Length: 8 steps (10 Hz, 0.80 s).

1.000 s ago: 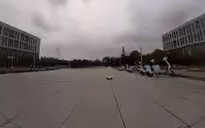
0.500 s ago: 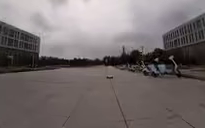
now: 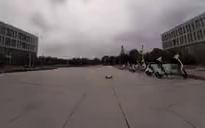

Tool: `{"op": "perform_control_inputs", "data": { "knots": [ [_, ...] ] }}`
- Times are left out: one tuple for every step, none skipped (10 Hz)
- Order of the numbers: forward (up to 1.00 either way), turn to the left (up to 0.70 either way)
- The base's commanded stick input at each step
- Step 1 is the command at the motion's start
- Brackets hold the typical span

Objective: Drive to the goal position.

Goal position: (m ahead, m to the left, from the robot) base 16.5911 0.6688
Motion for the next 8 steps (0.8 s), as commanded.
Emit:
{"op": "perform_control_inputs", "data": {
  "knots": [
    [1.00,0.00],
    [1.00,0.00],
    [1.00,0.00],
    [1.00,0.00],
    [1.00,0.00],
    [1.00,0.00],
    [1.00,0.00],
    [1.00,0.00]
  ]
}}
